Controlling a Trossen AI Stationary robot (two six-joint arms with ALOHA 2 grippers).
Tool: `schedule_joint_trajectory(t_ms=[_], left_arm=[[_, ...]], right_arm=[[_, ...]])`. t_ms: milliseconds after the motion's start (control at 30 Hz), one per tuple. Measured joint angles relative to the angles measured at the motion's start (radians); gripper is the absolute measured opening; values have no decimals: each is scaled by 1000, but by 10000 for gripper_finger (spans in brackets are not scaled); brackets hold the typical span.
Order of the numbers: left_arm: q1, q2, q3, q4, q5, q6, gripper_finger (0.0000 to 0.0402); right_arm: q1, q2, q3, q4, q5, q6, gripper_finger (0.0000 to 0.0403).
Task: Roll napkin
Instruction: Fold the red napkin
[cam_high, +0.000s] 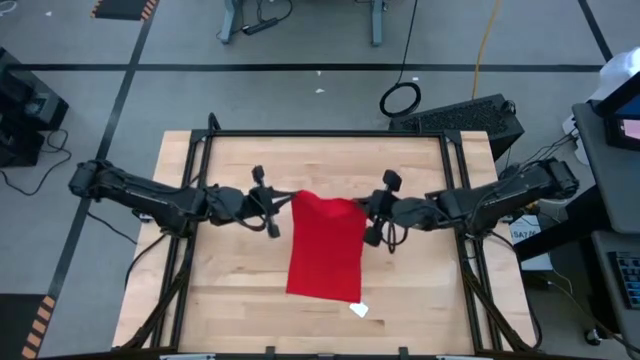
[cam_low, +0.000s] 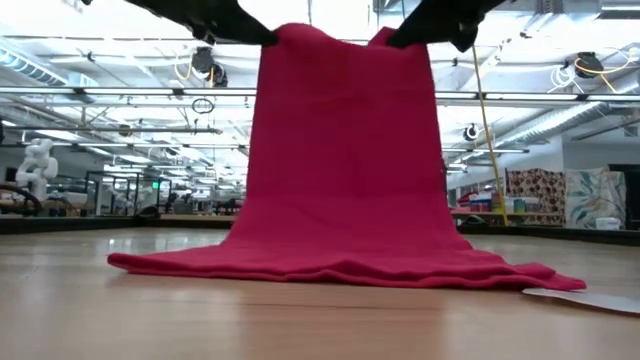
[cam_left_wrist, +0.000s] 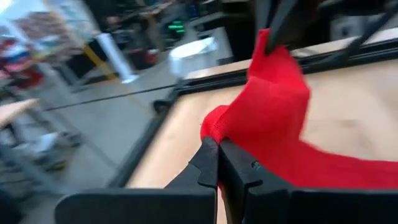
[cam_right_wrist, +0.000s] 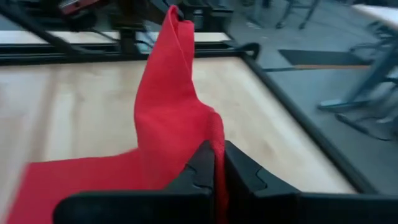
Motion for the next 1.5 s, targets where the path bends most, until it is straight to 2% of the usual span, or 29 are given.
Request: schedule_joint_trajectory(t_ms=[200,400,533,700,967,1133,1333,1500], left_arm=[[-71,-13,0,-104,167,-102,2],[-132,11,-1,-232,189,-203,2],[-166,35,-1,-252,196,-249,2],[-197,74,-1,-248,272,-280,2],[-238,170,-1,-242,283,-308,6],[-254,214,-1,-210,283,-310,16],[-263,225,-1,-206,291,-351,18],[-272,225,-1,-210,296,-376,19]], right_arm=[[102,70,0,-1,-32,93,6],[185,188,0,13,-34,210,6],[217,247,0,53,-34,261,6],[244,291,0,60,-40,312,6],[275,320,0,54,-66,353,6],[276,372,0,55,-146,398,6],[275,446,0,71,-237,429,6],[275,469,0,93,-266,431,8]])
